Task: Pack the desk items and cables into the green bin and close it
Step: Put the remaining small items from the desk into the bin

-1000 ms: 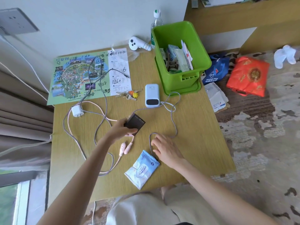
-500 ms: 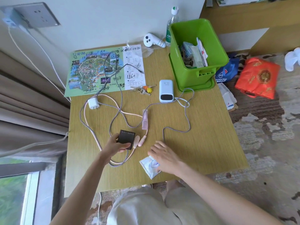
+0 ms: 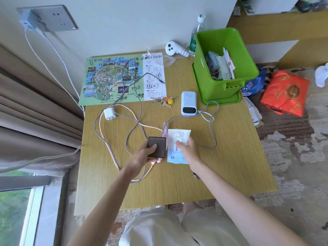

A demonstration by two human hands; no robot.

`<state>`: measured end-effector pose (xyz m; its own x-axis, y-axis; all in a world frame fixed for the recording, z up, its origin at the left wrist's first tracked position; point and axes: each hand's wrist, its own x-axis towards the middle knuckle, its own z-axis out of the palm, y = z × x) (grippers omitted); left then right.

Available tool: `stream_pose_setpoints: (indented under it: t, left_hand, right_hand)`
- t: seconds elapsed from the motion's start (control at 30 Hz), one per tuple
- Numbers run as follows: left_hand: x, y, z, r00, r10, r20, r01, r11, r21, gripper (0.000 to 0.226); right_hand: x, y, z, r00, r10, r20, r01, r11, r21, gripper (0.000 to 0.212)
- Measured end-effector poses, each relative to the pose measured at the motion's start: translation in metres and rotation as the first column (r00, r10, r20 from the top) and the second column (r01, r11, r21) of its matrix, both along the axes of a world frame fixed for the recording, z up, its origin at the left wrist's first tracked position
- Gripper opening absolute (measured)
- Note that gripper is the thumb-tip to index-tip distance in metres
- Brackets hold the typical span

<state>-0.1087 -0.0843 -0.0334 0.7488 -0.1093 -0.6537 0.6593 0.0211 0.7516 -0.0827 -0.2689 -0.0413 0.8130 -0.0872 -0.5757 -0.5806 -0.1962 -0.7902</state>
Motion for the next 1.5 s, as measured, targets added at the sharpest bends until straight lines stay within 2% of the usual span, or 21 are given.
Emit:
stream_pose_setpoints:
  t: [0.1,0.17,0.2,0.23,0.27,0.3,0.33,0.37,0.43,0.5,0.53,0.6,0.63,0.7,0.77,0.87,1.07,1.17,1.3,1.4,1.5]
  left_hand:
    - [0.005,-0.017,0.003,0.998,-0.006,0.066,0.000,0.996,0.092,0.024]
    - [0.009,-0.027,0.000,0.989,-0.078,0.126,0.037,0.952,0.303,0.029]
    - [0.010,-0.030,0.000,0.974,-0.163,0.160,0.075,0.891,0.447,0.031]
    - [0.010,-0.031,-0.001,0.945,-0.285,0.162,0.131,0.781,0.611,0.032]
    - [0.010,-0.033,-0.002,0.879,-0.458,0.133,0.203,0.613,0.764,0.031]
    - [0.010,-0.036,-0.002,0.789,-0.609,0.087,0.260,0.458,0.850,0.031]
    - [0.009,-0.038,-0.004,0.718,-0.692,0.074,0.273,0.379,0.884,0.032]
    - [0.009,-0.040,-0.005,0.670,-0.739,0.079,0.276,0.346,0.897,0.033]
    - [0.013,-0.040,-0.006,0.638,-0.753,0.161,0.245,0.397,0.885,0.029]
    - [0.019,-0.040,-0.007,0.654,-0.710,0.261,0.208,0.501,0.840,0.019]
    - [0.021,-0.042,-0.008,0.688,-0.659,0.304,0.180,0.561,0.808,0.016]
    - [0.028,-0.045,-0.012,0.850,-0.403,0.339,0.053,0.705,0.707,0.017]
    - [0.033,-0.046,-0.015,0.904,-0.293,0.311,-0.008,0.715,0.699,0.017]
    - [0.043,-0.047,-0.021,0.933,-0.268,0.240,-0.017,0.633,0.774,0.021]
    - [0.052,-0.047,-0.027,0.932,-0.333,0.143,0.066,0.544,0.837,0.029]
    - [0.063,-0.045,-0.033,0.906,-0.421,0.046,0.176,0.471,0.864,0.033]
    - [0.086,-0.040,-0.029,0.903,-0.405,0.141,0.067,0.460,0.885,0.020]
    - [0.100,-0.041,-0.023,0.920,-0.358,0.160,0.043,0.498,0.866,0.021]
    - [0.107,-0.058,-0.026,0.916,-0.379,0.129,0.069,0.468,0.881,0.037]
    - [0.102,-0.076,-0.033,0.855,-0.518,-0.001,0.220,0.361,0.906,0.055]
    - [0.097,-0.088,-0.042,0.778,-0.618,-0.113,0.330,0.248,0.911,0.058]
  right_hand:
    - [-0.001,0.008,0.010,1.000,0.011,0.005,-0.011,0.966,0.259,0.018]
    - [-0.003,0.011,0.013,0.999,0.008,-0.032,0.004,0.934,0.357,0.014]
    - [-0.003,0.012,0.013,0.999,0.005,-0.046,0.012,0.932,0.363,0.016]
    - [-0.003,0.013,0.013,0.999,0.005,-0.054,0.015,0.931,0.364,0.020]
    - [-0.003,0.014,0.012,0.999,0.008,-0.040,0.006,0.935,0.355,0.020]
    - [-0.002,0.015,0.013,1.000,0.008,-0.012,-0.004,0.939,0.345,0.014]
    - [-0.001,0.015,0.013,1.000,0.016,0.021,-0.022,0.945,0.326,0.008]
    - [0.000,0.014,0.013,0.999,0.017,0.043,-0.030,0.950,0.311,0.003]
    - [0.003,0.008,0.014,0.999,-0.003,0.049,-0.011,0.959,0.284,0.005]
    - [0.007,-0.002,0.012,0.999,-0.032,0.019,0.025,0.957,0.289,0.010]
    - [0.010,-0.008,0.012,0.999,-0.047,0.007,0.043,0.956,0.290,0.013]
    - [0.013,-0.021,0.011,0.997,-0.080,-0.003,0.078,0.959,0.272,0.013]
    - [0.015,-0.027,0.010,0.996,-0.093,-0.002,0.091,0.962,0.257,0.011]
    - [0.018,-0.038,0.009,0.995,-0.100,0.004,0.097,0.968,0.230,0.010]
    - [0.021,-0.049,0.008,0.997,-0.082,0.010,0.078,0.975,0.207,0.017]
    - [0.031,-0.061,0.008,0.997,-0.067,0.042,0.059,0.984,0.170,0.024]
    - [0.058,-0.073,0.026,0.986,0.022,0.162,-0.037,0.995,0.087,0.027]
    - [0.077,-0.077,0.046,0.966,0.072,0.248,-0.086,0.995,0.045,0.025]
    - [0.108,-0.085,0.077,0.930,0.076,0.359,-0.084,0.996,0.007,0.028]
    - [0.132,-0.094,0.097,0.901,0.045,0.432,-0.049,0.999,0.000,0.030]
    - [0.154,-0.102,0.112,0.873,0.029,0.487,-0.033,0.999,0.000,0.027]
